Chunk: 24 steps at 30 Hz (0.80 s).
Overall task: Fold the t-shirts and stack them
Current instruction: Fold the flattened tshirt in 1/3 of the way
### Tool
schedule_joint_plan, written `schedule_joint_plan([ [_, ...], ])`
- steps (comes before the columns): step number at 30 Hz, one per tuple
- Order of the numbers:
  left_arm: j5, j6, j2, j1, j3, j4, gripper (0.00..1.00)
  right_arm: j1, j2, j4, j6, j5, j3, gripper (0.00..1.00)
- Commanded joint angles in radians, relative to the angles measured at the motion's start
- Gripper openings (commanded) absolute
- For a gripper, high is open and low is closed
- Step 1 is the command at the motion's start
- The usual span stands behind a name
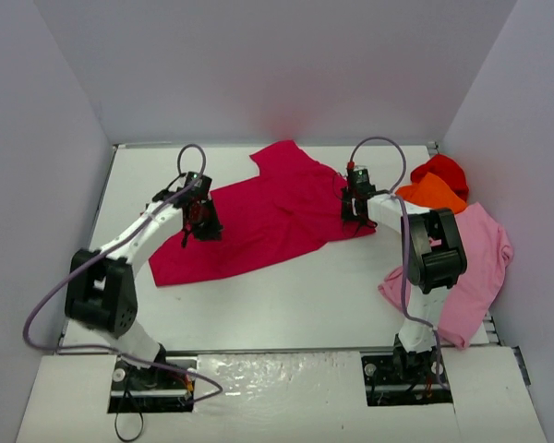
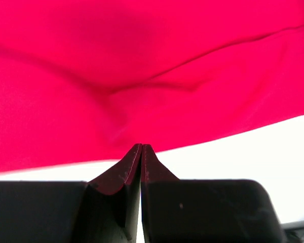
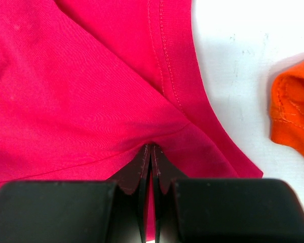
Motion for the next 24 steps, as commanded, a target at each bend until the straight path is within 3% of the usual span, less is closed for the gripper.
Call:
schedule_joint_plan([
  [1,0.184,-0.106,0.13,-0.004,0.03,0.101,0.0,-0.009,0.031,-0.025,0.025,-0.101,0.024,0.0],
  [8,0.215,-0.107,0.283,-0.031,0.127,0.108,0.0,-0.009,0.038,-0.025,0.029,-0.131,0.02,0.0],
  [14,0.074,-0.063,0.352,-0.063,0.174,0.028,0.0,-0.009,0.029,-0.026,0.024,-0.136,0.017,0.0],
  [19,-0.115,-0.017,0.373,-0.075,0.206,-0.13,0.0,-0.009,0.001,-0.033,0.019,-0.132,0.014,0.0],
  [24,-0.211,0.031,0.415,-0.072,0.251,-0.265,0.0,-0.01,-0.019,-0.037,0.007,-0.111,0.008,0.0],
])
